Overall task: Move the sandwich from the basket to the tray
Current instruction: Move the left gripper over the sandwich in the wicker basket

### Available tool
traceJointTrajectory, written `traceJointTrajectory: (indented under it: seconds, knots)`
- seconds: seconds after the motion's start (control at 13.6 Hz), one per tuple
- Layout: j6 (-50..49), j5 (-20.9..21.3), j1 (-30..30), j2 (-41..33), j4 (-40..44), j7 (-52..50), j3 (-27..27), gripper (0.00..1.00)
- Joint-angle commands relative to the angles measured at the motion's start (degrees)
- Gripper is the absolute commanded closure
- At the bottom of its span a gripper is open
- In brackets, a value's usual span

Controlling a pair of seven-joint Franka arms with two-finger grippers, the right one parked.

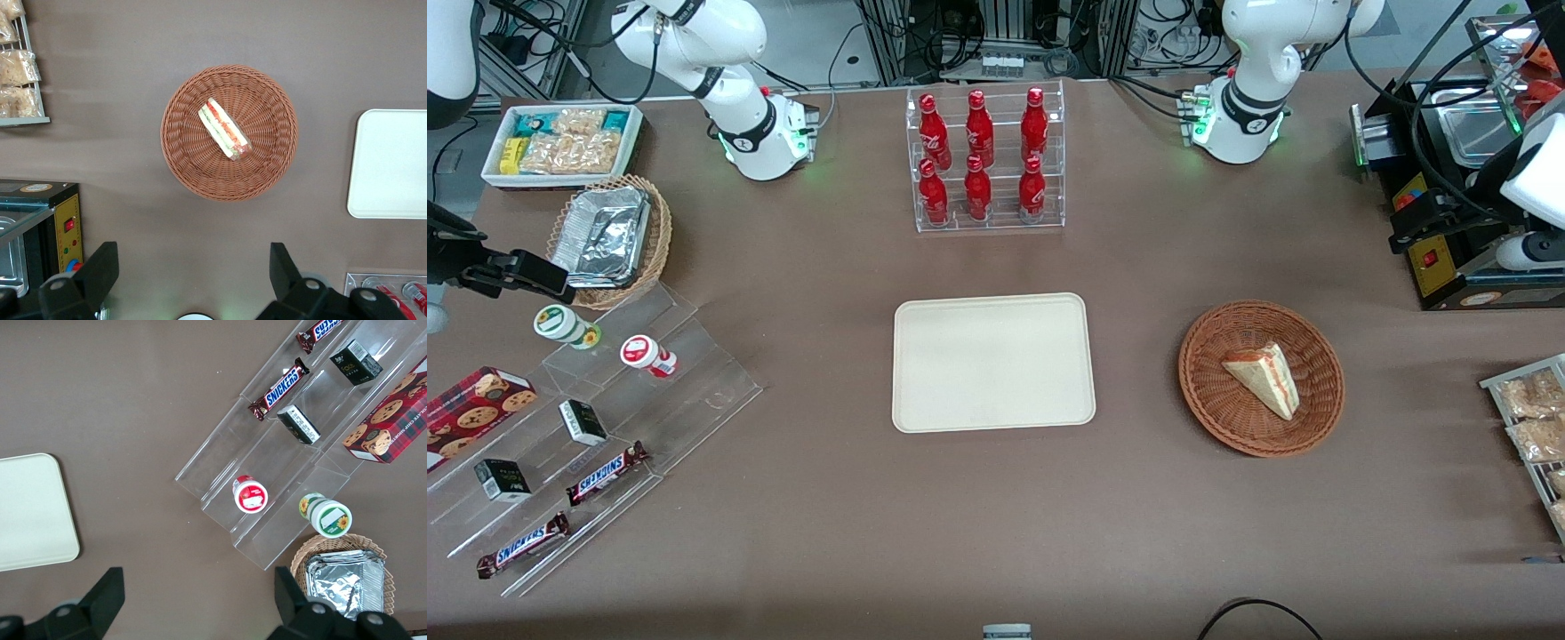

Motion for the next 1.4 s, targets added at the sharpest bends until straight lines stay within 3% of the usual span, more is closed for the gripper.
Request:
traceJointTrajectory:
  seconds: [0.0,0.44,1.03,1.32]
  knots:
    - [-0.9,-0.1,0.1,-0.2,0.1,0.9,0.1,0.0]
    - [4.7,0.2,-0.1,5.3,-1.6,0.4,0.0,0.0]
    - [30.8,0.2,-0.7,4.8,-22.0,-18.0,-0.1,0.0]
    - [38.6,0.2,-1.4,6.0,-28.6,-24.8,-0.6,0.0]
